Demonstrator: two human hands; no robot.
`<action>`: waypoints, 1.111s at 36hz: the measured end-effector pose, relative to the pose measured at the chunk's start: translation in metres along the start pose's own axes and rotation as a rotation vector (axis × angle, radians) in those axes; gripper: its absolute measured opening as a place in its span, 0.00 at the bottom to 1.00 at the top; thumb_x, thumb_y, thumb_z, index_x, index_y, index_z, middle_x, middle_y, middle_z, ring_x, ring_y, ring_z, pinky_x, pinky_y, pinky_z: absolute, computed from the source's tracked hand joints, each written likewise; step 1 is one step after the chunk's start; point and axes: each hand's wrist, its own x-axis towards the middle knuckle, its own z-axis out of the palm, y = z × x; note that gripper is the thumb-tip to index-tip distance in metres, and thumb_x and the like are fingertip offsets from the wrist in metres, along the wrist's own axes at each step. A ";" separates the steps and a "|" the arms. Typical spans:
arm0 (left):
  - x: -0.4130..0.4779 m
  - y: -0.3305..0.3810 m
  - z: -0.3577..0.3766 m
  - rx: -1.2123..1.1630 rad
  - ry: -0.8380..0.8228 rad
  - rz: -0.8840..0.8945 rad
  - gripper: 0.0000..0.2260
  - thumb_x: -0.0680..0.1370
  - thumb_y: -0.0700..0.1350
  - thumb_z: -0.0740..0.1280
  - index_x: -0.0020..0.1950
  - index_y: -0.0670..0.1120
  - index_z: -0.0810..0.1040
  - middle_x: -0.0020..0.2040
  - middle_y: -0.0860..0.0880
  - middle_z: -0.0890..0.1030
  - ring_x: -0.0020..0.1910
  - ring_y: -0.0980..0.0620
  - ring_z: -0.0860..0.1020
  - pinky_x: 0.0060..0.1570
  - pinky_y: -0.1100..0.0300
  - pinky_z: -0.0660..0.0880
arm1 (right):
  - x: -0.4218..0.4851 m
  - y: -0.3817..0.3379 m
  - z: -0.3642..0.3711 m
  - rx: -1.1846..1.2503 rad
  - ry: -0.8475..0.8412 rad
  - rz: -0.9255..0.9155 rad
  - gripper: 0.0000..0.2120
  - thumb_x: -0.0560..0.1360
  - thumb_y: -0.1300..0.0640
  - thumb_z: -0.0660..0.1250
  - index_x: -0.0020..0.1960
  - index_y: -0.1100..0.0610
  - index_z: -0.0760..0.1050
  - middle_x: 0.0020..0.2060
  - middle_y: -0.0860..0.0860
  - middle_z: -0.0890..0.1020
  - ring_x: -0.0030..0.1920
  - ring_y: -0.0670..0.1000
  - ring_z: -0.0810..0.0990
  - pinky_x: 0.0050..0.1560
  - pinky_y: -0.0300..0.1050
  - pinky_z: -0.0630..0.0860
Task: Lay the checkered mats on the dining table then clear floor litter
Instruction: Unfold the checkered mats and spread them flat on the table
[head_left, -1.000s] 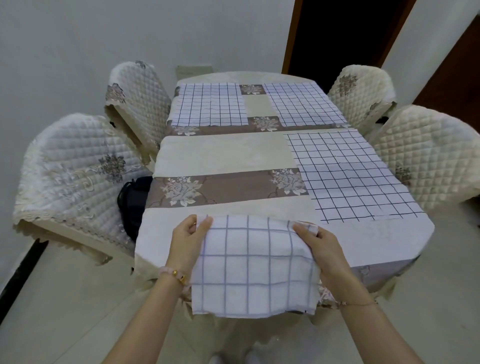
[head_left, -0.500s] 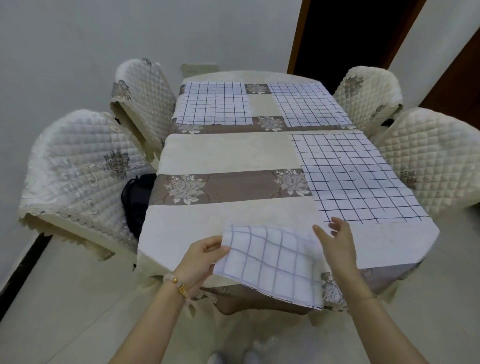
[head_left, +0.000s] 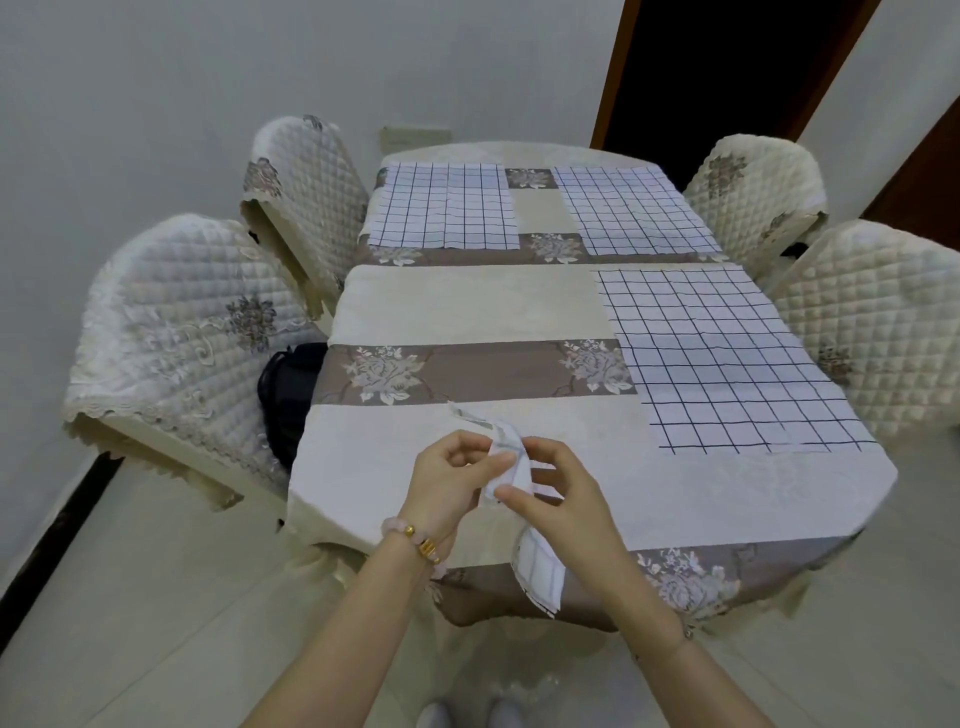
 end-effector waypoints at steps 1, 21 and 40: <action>0.001 0.001 0.001 -0.004 0.003 0.001 0.06 0.70 0.38 0.74 0.43 0.42 0.78 0.40 0.41 0.78 0.42 0.43 0.78 0.42 0.52 0.74 | 0.001 -0.001 0.001 0.001 0.000 -0.009 0.21 0.71 0.54 0.72 0.57 0.38 0.68 0.54 0.33 0.75 0.51 0.36 0.77 0.44 0.28 0.76; 0.008 0.014 -0.010 -0.025 -0.021 0.010 0.05 0.71 0.33 0.71 0.42 0.43 0.80 0.39 0.46 0.80 0.42 0.48 0.79 0.48 0.52 0.77 | 0.015 0.006 -0.015 0.077 0.259 -0.060 0.06 0.74 0.60 0.69 0.38 0.54 0.79 0.32 0.43 0.81 0.34 0.38 0.77 0.35 0.30 0.73; 0.021 0.049 -0.104 0.078 0.279 0.198 0.03 0.73 0.43 0.71 0.46 0.45 0.82 0.52 0.40 0.81 0.51 0.45 0.78 0.56 0.47 0.75 | 0.043 -0.001 -0.108 0.253 0.308 0.133 0.09 0.74 0.51 0.67 0.38 0.53 0.81 0.32 0.43 0.85 0.33 0.41 0.82 0.37 0.35 0.79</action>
